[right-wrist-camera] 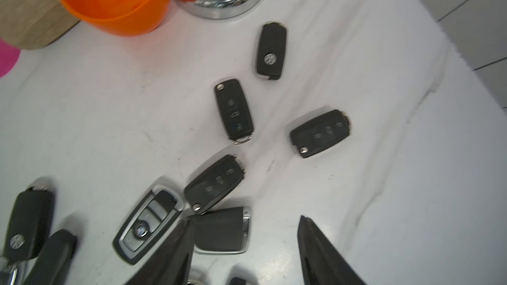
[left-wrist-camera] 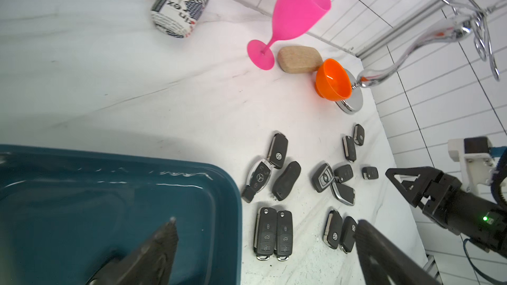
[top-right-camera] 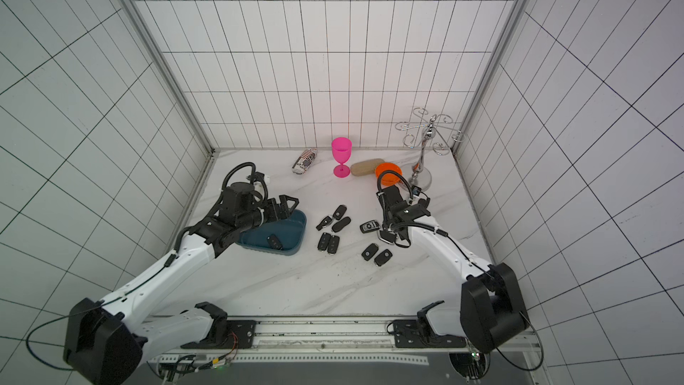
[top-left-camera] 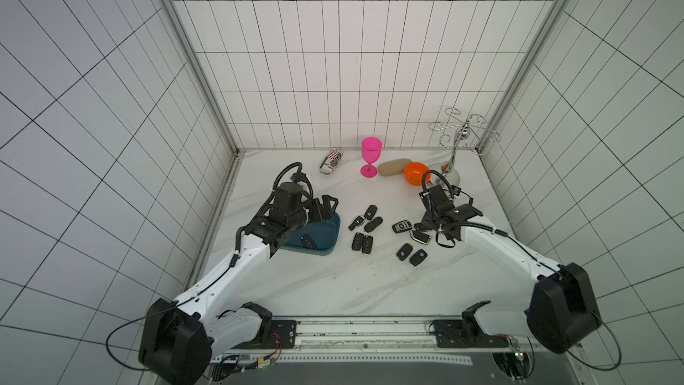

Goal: Place the car key into the storage box
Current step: Pick up the car key from the center of the board.

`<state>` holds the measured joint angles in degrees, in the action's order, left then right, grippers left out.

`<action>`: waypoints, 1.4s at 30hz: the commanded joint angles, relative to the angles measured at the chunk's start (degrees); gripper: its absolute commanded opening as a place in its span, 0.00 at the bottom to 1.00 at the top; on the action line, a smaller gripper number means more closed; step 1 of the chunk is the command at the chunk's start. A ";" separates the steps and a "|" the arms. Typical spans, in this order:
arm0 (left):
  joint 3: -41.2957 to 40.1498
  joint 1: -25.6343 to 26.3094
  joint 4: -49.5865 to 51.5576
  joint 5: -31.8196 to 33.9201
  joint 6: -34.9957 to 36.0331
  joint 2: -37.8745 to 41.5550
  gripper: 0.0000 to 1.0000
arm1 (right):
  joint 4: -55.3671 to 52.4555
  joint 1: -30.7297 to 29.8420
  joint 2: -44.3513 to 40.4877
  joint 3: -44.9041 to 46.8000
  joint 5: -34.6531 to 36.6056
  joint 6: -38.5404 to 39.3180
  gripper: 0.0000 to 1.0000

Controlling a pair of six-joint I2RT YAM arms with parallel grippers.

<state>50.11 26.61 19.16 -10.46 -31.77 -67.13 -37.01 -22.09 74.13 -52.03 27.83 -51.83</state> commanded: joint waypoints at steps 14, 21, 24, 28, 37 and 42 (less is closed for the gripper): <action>3.24 5.56 1.59 4.93 3.48 -8.55 0.98 | 3.27 24.59 2.29 5.89 -10.07 -21.84 0.80; 5.32 9.90 4.37 10.08 9.89 -10.11 0.98 | 11.50 29.19 9.50 6.82 -19.64 -24.60 0.76; 5.59 13.55 3.30 7.96 13.30 -11.52 0.97 | 12.86 29.29 11.50 6.15 -20.38 -24.99 0.74; 6.90 17.53 2.61 4.36 16.69 -15.12 0.95 | 13.90 29.29 12.94 4.89 -20.08 -23.81 0.71; 7.82 29.60 -6.89 10.32 28.35 -20.52 0.94 | 14.89 29.30 15.63 2.51 -20.60 -21.98 0.62; 11.83 31.27 -11.21 9.04 33.25 -25.24 0.95 | 15.23 29.29 16.70 2.12 -20.89 -21.38 0.58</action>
<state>58.52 58.08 13.45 -2.15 -3.73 -90.50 -21.43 6.76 89.86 -47.46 7.01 -72.77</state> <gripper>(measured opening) 0.944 0.589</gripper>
